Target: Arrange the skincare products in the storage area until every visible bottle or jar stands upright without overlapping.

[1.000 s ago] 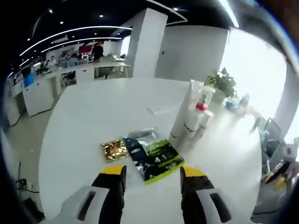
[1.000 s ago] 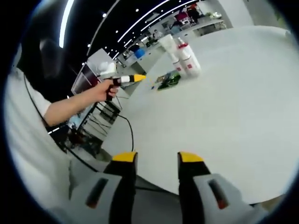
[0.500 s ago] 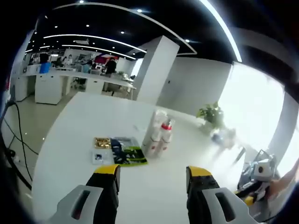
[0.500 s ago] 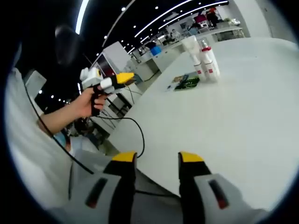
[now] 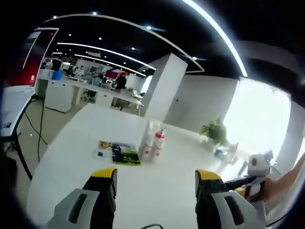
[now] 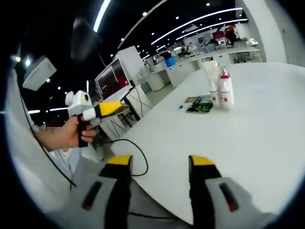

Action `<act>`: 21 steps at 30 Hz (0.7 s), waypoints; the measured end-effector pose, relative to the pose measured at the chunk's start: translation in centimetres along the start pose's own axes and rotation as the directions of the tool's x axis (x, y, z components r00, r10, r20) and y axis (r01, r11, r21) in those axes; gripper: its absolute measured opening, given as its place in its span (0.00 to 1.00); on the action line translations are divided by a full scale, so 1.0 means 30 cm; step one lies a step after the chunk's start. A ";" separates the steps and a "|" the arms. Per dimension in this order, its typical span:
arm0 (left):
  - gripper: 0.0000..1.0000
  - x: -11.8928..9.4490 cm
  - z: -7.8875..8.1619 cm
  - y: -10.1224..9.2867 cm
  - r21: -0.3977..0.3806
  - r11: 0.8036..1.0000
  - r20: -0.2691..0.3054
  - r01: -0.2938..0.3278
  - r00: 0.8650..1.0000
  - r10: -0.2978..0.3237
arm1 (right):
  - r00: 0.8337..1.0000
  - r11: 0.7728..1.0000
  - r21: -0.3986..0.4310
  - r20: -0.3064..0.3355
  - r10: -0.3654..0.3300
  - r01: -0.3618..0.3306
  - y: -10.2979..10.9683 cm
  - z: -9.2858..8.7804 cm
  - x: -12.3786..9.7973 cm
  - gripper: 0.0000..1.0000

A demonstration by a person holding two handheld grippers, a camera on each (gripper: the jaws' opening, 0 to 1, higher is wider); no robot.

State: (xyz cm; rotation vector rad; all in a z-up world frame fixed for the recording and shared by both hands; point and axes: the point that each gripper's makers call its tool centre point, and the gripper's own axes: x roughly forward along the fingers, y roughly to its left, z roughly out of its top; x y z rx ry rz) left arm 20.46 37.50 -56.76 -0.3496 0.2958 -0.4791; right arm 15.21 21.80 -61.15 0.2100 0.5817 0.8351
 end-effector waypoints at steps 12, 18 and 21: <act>0.76 -0.032 -0.073 -0.056 0.085 0.996 -0.025 0.007 1.000 -0.005 | 0.989 0.993 -0.047 0.111 -0.099 0.105 -0.017 0.041 -0.100 0.77; 0.77 -0.067 -0.055 -0.099 0.109 0.994 0.013 0.021 1.000 -0.022 | 0.972 0.986 -0.007 0.170 -0.161 0.164 -0.053 0.068 -0.168 0.79; 0.82 -0.092 -0.046 -0.091 0.115 0.993 0.039 0.005 0.999 -0.010 | 0.967 0.984 -0.011 0.185 -0.175 0.180 -0.047 0.077 -0.190 0.81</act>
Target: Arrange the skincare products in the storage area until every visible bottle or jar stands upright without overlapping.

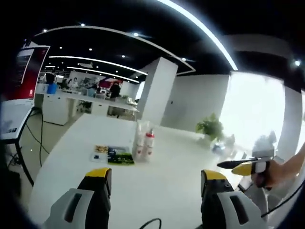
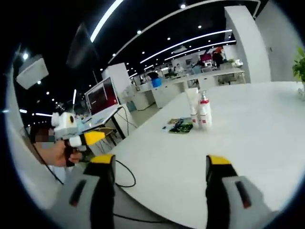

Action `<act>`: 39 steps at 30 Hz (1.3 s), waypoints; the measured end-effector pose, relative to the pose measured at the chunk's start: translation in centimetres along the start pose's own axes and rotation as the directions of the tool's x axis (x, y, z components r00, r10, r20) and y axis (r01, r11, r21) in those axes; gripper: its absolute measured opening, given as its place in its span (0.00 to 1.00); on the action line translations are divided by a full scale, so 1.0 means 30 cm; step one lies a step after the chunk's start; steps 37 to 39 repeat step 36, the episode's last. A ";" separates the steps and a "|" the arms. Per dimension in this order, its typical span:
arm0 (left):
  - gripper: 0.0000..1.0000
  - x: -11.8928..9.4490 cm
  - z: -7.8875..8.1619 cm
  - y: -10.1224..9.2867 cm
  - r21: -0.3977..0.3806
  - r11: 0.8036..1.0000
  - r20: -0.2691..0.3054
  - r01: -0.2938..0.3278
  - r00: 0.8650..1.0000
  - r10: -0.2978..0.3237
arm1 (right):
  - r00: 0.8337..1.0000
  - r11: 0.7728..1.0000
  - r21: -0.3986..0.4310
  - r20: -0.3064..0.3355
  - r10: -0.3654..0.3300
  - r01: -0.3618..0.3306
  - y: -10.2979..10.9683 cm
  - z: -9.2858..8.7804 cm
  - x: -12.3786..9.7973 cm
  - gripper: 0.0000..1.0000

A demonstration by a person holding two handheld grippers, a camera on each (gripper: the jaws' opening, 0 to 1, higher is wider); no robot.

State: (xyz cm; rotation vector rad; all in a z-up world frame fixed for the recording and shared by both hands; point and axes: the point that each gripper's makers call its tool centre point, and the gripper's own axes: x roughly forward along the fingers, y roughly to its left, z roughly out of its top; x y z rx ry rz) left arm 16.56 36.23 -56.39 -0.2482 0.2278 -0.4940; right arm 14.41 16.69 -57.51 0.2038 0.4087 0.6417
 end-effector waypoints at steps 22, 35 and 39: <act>1.00 -0.038 0.019 -0.029 -0.009 1.000 0.067 -0.007 0.998 0.008 | 0.998 0.997 -0.049 0.045 -0.054 0.056 -0.001 0.020 -0.062 0.97; 0.99 -0.037 0.004 -0.013 0.001 1.000 0.056 -0.026 0.998 0.026 | 0.999 0.999 -0.040 0.006 -0.034 0.034 -0.002 -0.007 -0.017 0.97; 0.99 -0.037 0.004 -0.013 0.003 1.000 0.055 -0.026 0.998 0.026 | 0.999 0.999 -0.040 0.004 -0.034 0.035 -0.003 -0.007 -0.016 0.97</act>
